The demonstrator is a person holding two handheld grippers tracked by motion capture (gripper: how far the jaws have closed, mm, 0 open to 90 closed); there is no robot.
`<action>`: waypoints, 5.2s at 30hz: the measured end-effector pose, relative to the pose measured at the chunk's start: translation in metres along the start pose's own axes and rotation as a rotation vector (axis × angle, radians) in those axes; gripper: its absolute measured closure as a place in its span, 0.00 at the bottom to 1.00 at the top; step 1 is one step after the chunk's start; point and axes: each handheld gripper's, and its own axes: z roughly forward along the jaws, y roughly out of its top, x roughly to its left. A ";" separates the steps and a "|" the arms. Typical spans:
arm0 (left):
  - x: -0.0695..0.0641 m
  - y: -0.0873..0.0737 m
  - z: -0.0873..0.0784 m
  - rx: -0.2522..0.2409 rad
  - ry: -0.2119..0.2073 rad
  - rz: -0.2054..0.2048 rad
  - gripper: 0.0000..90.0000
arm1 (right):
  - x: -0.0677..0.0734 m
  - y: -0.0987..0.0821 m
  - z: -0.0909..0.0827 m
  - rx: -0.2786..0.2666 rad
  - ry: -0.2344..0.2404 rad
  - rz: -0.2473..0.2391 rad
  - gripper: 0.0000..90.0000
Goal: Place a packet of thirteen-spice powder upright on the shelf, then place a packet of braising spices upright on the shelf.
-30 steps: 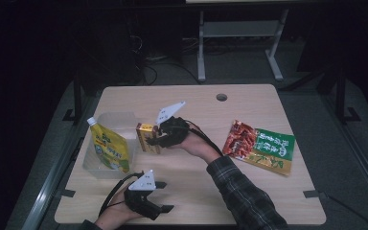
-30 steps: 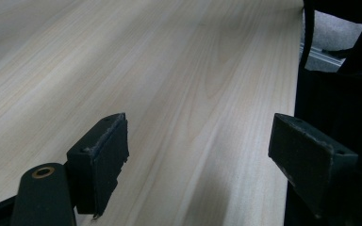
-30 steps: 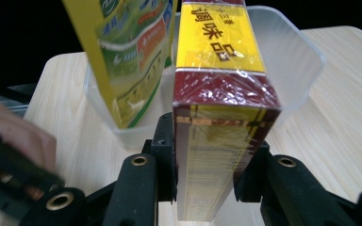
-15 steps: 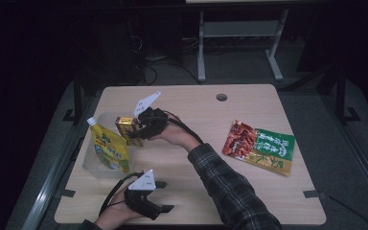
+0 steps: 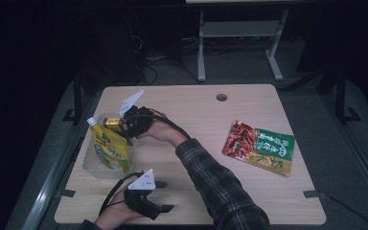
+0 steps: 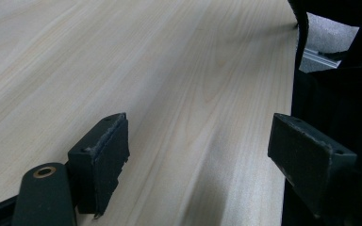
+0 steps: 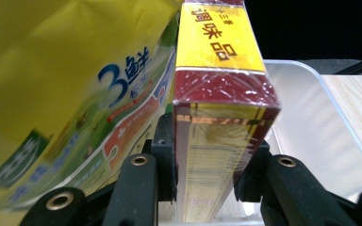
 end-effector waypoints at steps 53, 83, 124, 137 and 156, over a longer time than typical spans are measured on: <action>-0.001 0.000 0.001 0.015 -0.012 0.000 0.23 | 0.007 -0.008 0.008 -0.013 -0.024 0.037 0.54; 0.009 -0.003 -0.001 0.018 -0.004 -0.068 0.21 | 0.015 -0.141 -0.144 0.008 -0.311 0.353 0.40; 0.008 -0.006 0.000 0.032 0.002 -0.055 0.22 | -0.020 -0.335 -0.242 0.078 -0.900 0.765 1.00; 0.006 -0.004 0.004 0.045 -0.010 -0.045 0.22 | -0.009 -0.326 -0.228 0.066 -0.836 0.722 1.00; 0.005 0.000 0.006 0.038 -0.023 -0.033 0.22 | 0.023 -0.273 -0.160 0.054 -0.619 0.581 1.00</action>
